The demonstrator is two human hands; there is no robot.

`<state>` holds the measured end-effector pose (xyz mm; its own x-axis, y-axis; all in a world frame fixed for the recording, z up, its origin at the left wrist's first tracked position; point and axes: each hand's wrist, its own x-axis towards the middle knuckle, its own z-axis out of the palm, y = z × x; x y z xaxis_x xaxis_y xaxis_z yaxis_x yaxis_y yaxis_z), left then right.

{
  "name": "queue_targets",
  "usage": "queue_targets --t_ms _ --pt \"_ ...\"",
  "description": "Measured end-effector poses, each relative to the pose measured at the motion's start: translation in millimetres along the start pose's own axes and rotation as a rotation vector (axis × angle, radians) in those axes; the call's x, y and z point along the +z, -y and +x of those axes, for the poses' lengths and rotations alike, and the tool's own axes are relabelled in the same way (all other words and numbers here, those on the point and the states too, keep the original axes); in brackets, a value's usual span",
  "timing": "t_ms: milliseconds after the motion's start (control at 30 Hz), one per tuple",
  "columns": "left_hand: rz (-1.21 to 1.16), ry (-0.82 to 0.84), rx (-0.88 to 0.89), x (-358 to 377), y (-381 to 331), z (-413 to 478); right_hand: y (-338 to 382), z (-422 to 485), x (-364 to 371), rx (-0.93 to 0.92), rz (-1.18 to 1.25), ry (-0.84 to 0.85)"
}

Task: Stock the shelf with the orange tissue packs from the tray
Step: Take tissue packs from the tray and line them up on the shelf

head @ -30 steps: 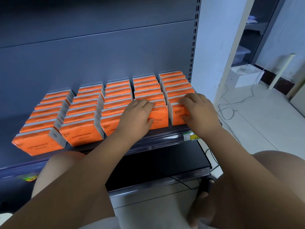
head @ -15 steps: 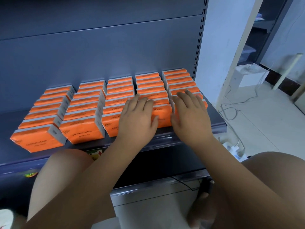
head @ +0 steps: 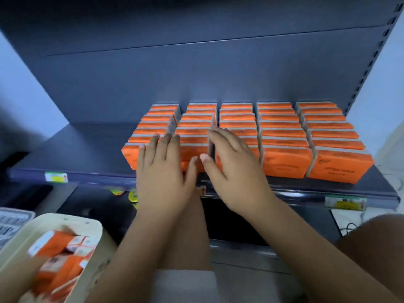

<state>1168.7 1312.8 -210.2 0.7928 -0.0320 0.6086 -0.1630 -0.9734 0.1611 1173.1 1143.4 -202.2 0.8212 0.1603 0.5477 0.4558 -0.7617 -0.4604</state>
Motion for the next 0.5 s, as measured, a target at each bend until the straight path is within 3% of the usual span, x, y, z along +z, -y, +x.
queue_targets --t_ms 267,500 --pt "0.265 0.008 -0.349 -64.7 157.8 -90.0 146.2 -7.0 128.3 -0.217 0.183 0.181" --pt "0.427 0.097 -0.669 -83.6 251.6 -198.6 242.0 -45.1 263.9 -0.411 0.139 0.577"
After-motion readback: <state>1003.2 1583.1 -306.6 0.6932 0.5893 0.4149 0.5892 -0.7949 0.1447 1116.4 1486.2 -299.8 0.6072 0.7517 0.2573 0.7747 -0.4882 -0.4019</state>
